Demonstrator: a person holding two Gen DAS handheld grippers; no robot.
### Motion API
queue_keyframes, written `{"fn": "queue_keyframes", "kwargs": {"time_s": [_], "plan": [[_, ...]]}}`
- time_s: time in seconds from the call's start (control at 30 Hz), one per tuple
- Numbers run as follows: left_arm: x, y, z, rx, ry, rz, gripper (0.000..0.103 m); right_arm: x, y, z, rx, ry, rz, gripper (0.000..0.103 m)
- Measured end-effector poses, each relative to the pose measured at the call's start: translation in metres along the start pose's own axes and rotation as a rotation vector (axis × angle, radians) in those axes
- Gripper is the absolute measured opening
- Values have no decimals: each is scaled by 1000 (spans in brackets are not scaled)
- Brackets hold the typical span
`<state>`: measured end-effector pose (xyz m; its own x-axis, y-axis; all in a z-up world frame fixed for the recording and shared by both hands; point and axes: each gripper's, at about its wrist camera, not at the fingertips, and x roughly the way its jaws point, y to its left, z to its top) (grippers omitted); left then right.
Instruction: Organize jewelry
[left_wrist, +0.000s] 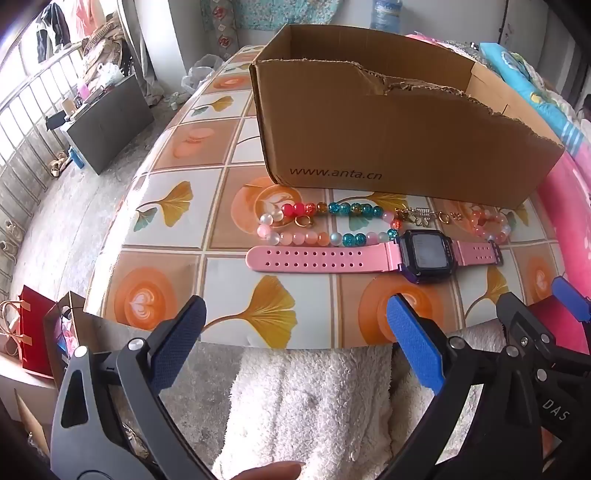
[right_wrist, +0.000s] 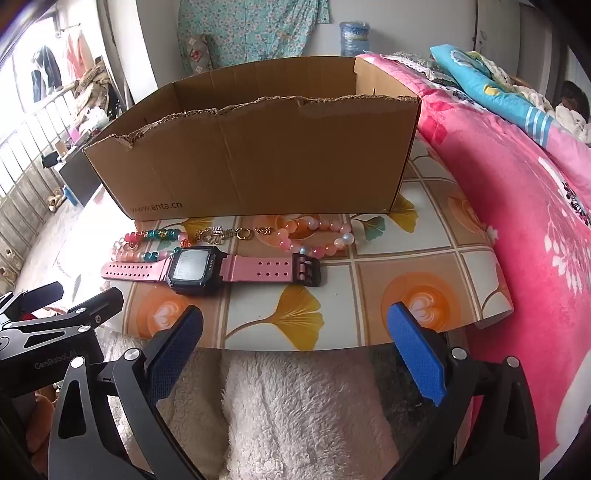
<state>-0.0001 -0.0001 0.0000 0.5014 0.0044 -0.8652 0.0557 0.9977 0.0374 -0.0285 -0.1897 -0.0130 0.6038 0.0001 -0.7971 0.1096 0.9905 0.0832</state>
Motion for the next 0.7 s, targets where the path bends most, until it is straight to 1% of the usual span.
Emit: {"fn": "queue_keyframes", "kwargs": {"time_s": [0.3,0.53,0.7], "plan": [[0,0,0,-2,3,-6,95,4,2,0,0,12,-5,98],[3,3,-2,-3,21,-11,95,3,3,0,-3,9,-13,98],[6,0,-4,2,15,-13,95,2,2,0,-1,11,-12,98]]}}
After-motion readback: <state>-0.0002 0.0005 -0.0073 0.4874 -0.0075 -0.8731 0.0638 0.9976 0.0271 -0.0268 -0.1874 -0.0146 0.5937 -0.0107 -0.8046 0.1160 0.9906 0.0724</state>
